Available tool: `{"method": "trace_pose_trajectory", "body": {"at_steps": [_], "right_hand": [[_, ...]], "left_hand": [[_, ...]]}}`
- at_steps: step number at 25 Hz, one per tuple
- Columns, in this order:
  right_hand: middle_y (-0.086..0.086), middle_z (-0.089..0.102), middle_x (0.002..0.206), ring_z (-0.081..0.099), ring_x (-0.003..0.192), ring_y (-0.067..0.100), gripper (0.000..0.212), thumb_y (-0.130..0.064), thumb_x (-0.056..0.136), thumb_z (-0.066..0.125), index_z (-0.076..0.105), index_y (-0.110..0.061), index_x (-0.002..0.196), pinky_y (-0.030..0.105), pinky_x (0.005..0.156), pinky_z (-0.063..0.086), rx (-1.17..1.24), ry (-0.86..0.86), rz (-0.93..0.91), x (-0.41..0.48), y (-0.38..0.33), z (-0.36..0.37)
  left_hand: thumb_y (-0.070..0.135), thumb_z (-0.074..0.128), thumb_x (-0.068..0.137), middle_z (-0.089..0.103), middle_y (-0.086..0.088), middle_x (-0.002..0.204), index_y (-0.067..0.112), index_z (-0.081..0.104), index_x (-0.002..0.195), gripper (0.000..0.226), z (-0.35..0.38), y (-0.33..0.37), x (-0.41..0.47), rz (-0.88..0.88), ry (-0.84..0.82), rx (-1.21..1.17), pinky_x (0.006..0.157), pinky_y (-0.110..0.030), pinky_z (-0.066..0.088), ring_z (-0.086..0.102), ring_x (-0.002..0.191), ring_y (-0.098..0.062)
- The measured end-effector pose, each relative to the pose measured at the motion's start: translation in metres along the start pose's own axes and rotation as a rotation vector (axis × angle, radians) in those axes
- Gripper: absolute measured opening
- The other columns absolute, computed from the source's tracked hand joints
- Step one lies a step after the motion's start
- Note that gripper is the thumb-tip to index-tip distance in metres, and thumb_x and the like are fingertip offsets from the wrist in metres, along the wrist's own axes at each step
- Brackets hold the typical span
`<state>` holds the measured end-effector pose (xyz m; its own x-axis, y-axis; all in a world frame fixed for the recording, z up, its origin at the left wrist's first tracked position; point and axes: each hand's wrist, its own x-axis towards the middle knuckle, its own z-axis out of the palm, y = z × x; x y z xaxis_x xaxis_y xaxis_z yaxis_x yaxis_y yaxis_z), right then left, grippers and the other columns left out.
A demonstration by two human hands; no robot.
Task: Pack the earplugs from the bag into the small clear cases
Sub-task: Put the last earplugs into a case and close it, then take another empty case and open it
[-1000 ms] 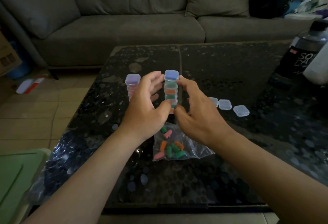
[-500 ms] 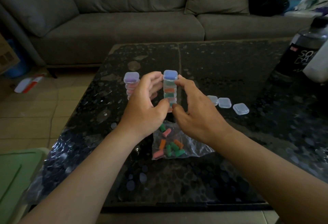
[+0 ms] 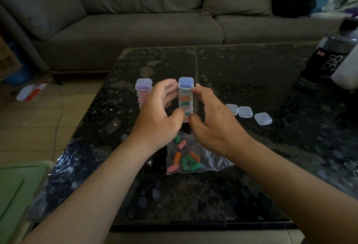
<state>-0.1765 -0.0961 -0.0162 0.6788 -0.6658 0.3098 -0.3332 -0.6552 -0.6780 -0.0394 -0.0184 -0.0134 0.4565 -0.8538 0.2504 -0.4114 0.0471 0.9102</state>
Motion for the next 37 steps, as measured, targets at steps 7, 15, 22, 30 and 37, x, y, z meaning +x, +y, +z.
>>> {"method": "trace_pose_trajectory", "body": {"at_steps": [7,15,22,30,37], "right_hand": [[-0.002,0.051,0.144,0.051,0.123,0.006,0.061,-0.016,0.097,0.056,0.031,-0.018,0.152,0.005,0.088,0.035,-0.008,-0.008,0.015,0.001,0.002,0.001],[-0.007,0.051,0.139,0.049,0.111,-0.003,0.058,-0.017,0.097,0.057,0.034,-0.021,0.15,0.003,0.084,0.04,-0.006,-0.001,0.013,-0.001,-0.002,-0.002],[-0.021,0.044,0.118,0.039,0.103,-0.011,0.045,-0.023,0.098,0.057,0.043,-0.027,0.141,0.001,0.073,0.036,-0.068,0.075,0.079,-0.012,0.002,-0.022],[0.001,0.057,0.124,0.055,0.107,0.013,0.032,-0.022,0.096,0.061,0.055,-0.018,0.127,0.028,0.088,0.049,-0.317,0.096,0.376,-0.023,0.032,-0.066],[0.011,0.054,0.124,0.057,0.109,0.028,0.034,-0.027,0.093,0.063,0.052,-0.014,0.123,0.037,0.088,0.051,-0.445,-0.007,0.587,-0.035,0.062,-0.099]], "left_hand": [[-0.001,0.067,0.091,0.053,0.006,0.15,0.022,0.045,0.145,0.063,0.0,-0.002,0.001,-0.011,-0.004,0.022,0.113,-0.02,0.042,0.05,0.137,-0.003],[0.001,0.066,0.092,0.052,0.006,0.151,0.023,0.046,0.145,0.062,-0.001,-0.002,0.001,0.005,0.02,0.068,0.117,-0.031,0.042,0.05,0.138,-0.005],[0.012,0.06,0.086,0.067,-0.001,0.109,0.012,0.065,0.113,0.028,0.003,0.005,-0.011,0.335,0.297,0.225,0.088,-0.023,0.056,0.066,0.102,-0.01],[0.008,0.069,0.089,0.064,0.003,0.105,0.01,0.069,0.106,0.017,0.072,0.024,-0.007,0.497,-0.09,0.396,0.083,-0.01,0.046,0.057,0.096,-0.003],[0.017,0.06,0.096,0.061,-0.003,0.113,0.013,0.068,0.105,0.012,0.149,0.054,0.028,0.316,-0.416,0.721,0.089,-0.04,0.05,0.058,0.106,-0.022]]}}
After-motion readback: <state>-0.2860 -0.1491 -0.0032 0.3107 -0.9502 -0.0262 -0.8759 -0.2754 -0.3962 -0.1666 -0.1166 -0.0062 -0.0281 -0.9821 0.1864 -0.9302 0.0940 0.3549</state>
